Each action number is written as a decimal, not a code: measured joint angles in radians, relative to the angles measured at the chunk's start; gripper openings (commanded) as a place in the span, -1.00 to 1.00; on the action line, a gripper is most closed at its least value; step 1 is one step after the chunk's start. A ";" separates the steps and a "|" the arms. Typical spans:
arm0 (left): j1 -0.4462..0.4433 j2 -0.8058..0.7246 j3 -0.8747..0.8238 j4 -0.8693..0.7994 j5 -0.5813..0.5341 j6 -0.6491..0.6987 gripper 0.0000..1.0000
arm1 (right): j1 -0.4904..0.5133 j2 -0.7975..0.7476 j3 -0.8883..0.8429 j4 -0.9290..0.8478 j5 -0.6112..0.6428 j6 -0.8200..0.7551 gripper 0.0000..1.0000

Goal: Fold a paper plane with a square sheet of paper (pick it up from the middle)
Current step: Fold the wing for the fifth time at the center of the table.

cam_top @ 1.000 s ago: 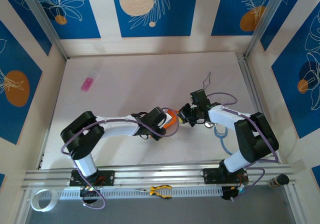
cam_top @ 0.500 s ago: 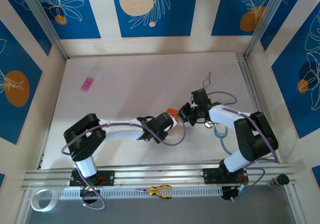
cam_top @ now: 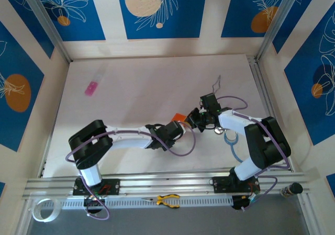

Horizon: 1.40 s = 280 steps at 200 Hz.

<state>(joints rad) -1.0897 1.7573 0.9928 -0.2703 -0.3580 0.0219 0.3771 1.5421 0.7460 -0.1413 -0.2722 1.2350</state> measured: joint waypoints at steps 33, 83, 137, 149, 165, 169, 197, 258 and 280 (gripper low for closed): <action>0.000 0.000 -0.004 0.000 -0.014 0.010 -0.78 | 0.000 0.000 0.000 0.005 -0.002 -0.001 -1.00; 0.000 0.000 -0.010 0.006 -0.020 0.011 -1.00 | 0.000 0.000 0.000 0.008 -0.006 -0.004 -0.99; 0.002 -0.011 -0.006 0.000 0.049 -0.017 -1.00 | -0.005 -0.008 0.008 -0.023 0.006 -0.076 -0.40; 0.006 -0.008 0.006 -0.013 0.084 -0.032 -1.00 | -0.006 -0.029 0.013 -0.051 0.019 -0.098 -0.22; 0.015 0.002 0.035 -0.030 0.130 -0.051 -1.00 | -0.009 -0.069 0.016 -0.092 0.046 -0.132 -0.14; 0.018 0.006 0.045 -0.033 0.144 -0.059 -1.00 | -0.011 -0.084 0.016 -0.103 0.055 -0.138 -0.14; 0.033 0.032 0.097 -0.062 0.229 -0.093 -1.00 | -0.041 -0.167 0.013 -0.156 0.092 -0.166 -0.13; 0.060 0.121 0.190 -0.139 0.368 -0.122 -1.00 | -0.103 -0.312 -0.098 -0.198 0.137 -0.172 -0.17; 0.065 0.148 0.215 -0.160 0.404 -0.130 -1.00 | -0.103 -0.347 -0.125 -0.201 0.142 -0.172 -0.18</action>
<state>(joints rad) -1.0245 1.9057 1.2076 -0.4305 0.0456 -0.1078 0.2745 1.1954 0.6209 -0.3424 -0.1299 1.0630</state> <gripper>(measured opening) 0.063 0.416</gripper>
